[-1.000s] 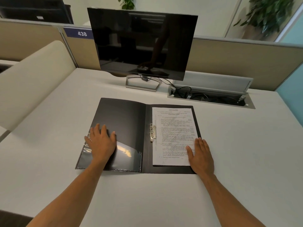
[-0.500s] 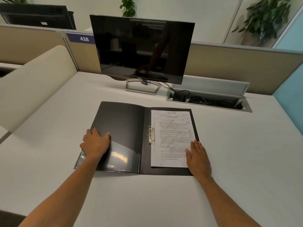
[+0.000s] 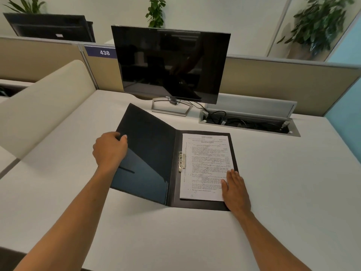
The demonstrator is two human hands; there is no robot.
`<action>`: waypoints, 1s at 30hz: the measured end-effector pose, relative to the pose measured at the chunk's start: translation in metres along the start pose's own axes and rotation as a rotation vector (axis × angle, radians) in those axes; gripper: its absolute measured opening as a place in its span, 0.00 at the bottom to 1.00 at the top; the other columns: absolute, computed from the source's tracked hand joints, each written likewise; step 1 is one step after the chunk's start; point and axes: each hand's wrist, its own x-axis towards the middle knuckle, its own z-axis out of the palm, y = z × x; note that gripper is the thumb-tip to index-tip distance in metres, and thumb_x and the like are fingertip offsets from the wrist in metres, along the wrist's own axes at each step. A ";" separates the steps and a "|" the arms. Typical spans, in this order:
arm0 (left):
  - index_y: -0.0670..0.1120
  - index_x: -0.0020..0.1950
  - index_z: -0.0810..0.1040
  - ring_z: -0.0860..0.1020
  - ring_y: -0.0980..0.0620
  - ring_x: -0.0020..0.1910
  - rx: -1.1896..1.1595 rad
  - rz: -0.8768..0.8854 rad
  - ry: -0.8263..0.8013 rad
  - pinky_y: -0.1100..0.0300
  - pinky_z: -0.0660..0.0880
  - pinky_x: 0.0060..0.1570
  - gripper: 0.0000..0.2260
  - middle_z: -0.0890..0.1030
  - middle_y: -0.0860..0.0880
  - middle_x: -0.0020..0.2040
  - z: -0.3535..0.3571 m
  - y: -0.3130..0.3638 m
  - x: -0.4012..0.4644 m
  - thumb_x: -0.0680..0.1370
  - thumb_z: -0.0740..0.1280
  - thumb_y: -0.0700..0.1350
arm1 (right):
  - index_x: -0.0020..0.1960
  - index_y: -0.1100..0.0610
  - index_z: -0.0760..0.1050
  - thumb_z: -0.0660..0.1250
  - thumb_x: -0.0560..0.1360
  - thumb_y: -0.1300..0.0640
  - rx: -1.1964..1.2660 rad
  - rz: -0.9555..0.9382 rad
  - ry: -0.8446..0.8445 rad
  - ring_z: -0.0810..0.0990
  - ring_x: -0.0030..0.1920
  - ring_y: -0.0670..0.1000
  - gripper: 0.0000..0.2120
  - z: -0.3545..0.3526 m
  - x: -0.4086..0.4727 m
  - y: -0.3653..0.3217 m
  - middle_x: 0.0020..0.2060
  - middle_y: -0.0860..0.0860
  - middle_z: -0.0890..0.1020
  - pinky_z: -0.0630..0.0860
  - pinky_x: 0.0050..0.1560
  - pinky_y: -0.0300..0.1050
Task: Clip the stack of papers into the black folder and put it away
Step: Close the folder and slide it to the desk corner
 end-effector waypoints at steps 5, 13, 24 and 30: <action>0.44 0.56 0.83 0.81 0.45 0.51 -0.143 0.046 -0.006 0.48 0.77 0.57 0.13 0.84 0.44 0.54 -0.020 0.035 -0.004 0.78 0.67 0.51 | 0.77 0.59 0.50 0.47 0.82 0.47 0.019 -0.003 0.004 0.50 0.78 0.50 0.27 0.000 -0.001 -0.001 0.78 0.53 0.55 0.41 0.76 0.43; 0.47 0.55 0.84 0.80 0.55 0.46 -0.429 0.082 -0.310 0.56 0.78 0.49 0.13 0.83 0.51 0.51 -0.035 0.080 -0.016 0.75 0.70 0.52 | 0.77 0.60 0.51 0.49 0.82 0.47 0.048 -0.010 0.018 0.51 0.78 0.50 0.28 0.001 -0.006 -0.001 0.78 0.53 0.56 0.43 0.77 0.44; 0.51 0.71 0.71 0.69 0.56 0.70 -0.671 0.428 -0.794 0.57 0.70 0.67 0.20 0.71 0.53 0.72 0.012 0.114 -0.077 0.79 0.64 0.51 | 0.75 0.54 0.61 0.56 0.80 0.44 0.526 0.061 0.021 0.66 0.73 0.53 0.27 -0.025 -0.016 -0.005 0.73 0.51 0.67 0.62 0.72 0.48; 0.53 0.74 0.67 0.66 0.51 0.73 -0.511 0.351 -0.871 0.54 0.65 0.68 0.21 0.68 0.52 0.74 0.052 0.101 -0.094 0.80 0.61 0.53 | 0.57 0.50 0.77 0.51 0.79 0.37 0.963 0.152 -0.065 0.81 0.52 0.45 0.23 -0.062 -0.016 0.004 0.51 0.47 0.83 0.77 0.44 0.31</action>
